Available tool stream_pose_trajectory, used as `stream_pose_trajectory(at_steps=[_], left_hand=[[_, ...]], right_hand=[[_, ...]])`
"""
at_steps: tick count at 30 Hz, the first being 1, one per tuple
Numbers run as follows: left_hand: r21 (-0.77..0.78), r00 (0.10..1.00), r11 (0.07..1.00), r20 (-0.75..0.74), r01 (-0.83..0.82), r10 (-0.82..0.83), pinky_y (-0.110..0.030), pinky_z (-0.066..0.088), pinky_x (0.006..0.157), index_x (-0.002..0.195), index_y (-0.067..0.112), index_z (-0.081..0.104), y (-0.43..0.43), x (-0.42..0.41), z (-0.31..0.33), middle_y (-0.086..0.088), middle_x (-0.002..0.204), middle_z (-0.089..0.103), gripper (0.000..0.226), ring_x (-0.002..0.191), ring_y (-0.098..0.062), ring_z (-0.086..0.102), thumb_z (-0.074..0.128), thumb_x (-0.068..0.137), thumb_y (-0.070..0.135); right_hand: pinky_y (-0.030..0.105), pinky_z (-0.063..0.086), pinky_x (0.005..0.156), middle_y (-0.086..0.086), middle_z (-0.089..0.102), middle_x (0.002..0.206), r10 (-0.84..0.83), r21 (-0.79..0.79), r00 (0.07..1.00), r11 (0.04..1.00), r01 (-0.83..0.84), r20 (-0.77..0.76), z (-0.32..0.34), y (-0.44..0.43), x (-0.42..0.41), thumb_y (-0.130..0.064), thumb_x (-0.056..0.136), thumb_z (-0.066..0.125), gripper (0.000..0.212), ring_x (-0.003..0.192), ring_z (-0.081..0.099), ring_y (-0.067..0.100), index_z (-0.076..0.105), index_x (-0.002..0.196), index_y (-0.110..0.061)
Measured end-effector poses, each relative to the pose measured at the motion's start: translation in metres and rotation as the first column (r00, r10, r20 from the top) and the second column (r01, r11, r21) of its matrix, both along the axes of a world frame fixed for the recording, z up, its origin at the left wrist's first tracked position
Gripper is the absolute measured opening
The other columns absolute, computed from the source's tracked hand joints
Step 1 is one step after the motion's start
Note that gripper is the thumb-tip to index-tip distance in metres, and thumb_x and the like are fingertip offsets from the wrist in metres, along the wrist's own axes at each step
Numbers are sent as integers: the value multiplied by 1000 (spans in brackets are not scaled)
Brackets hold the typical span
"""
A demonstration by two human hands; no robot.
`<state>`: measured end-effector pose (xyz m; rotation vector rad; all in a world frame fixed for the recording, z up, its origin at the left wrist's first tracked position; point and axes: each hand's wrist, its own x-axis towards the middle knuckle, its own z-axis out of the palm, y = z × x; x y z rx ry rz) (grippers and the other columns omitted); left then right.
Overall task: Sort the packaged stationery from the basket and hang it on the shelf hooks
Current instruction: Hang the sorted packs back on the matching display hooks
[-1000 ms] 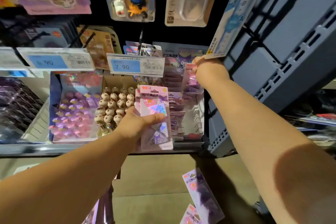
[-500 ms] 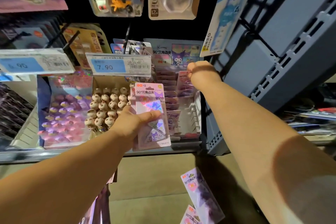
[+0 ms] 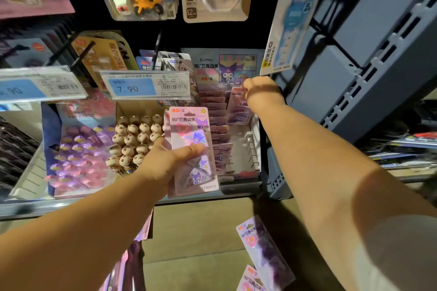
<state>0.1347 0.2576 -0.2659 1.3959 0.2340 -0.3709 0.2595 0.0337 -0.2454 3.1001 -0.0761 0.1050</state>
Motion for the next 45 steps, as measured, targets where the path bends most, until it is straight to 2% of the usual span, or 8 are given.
stream_pose_trajectory(at_steps=[2,5,10,19,28,34,39,45], left_hand=[[5,999,1000,-34,-11,11,-52,44,75,108,8,60,2,0,1,-13,89,75,79,75,-32,66,92,41,33],[8,999,999,6,44,-44,-53,38,77,81,17,77,3,1,4,-18,86,72,37,77,-35,61,89,48,30],[6,998,998,15,58,-59,-74,35,80,85,16,76,3,1,4,-22,92,72,38,85,-44,59,89,52,30],[-55,998,997,11,57,-56,-50,54,77,86,14,75,2,4,-7,-21,97,73,25,73,-29,70,80,61,14],[-57,1000,998,4,17,-17,-34,59,58,98,5,67,-1,1,-5,-20,96,72,40,67,-25,71,79,61,10],[-14,996,999,-78,-50,49,-67,49,80,119,6,50,0,-3,1,-21,107,70,89,84,-34,70,95,43,21],[-48,999,999,-42,-4,2,-51,53,79,106,7,59,2,-6,8,-10,85,73,53,70,-25,69,87,61,9],[-70,998,995,-4,67,-67,-29,54,49,94,10,63,3,-12,17,-11,85,73,22,61,-21,69,75,78,1]], right_hand=[[38,52,87,17,61,115,9,10,1000,1000,-9,7,-1,0,-1,-1,93,46,33,105,58,33,61,121,-9],[35,51,84,16,61,115,32,8,999,999,-32,22,-1,1,-1,-2,93,46,32,105,58,33,61,120,-9],[33,48,75,14,61,113,20,-5,1000,1000,-20,-19,3,0,2,1,92,47,31,99,58,31,63,117,-9],[32,45,70,15,60,114,9,36,997,999,-6,-81,-7,2,-4,5,89,44,37,85,52,30,64,117,-9],[33,45,82,14,55,119,-26,72,994,997,18,109,-13,-4,-6,-13,95,52,25,108,53,32,57,119,-9],[32,52,78,13,59,104,-80,170,993,983,65,83,-8,-1,-14,-7,90,46,20,96,59,31,65,94,-8],[21,41,76,-2,58,84,-89,693,993,721,14,72,6,25,-32,-39,91,60,22,84,56,17,63,80,-20],[8,38,58,-10,57,78,262,850,962,522,-73,-78,17,53,-60,-33,88,68,23,74,52,7,61,88,-11]])
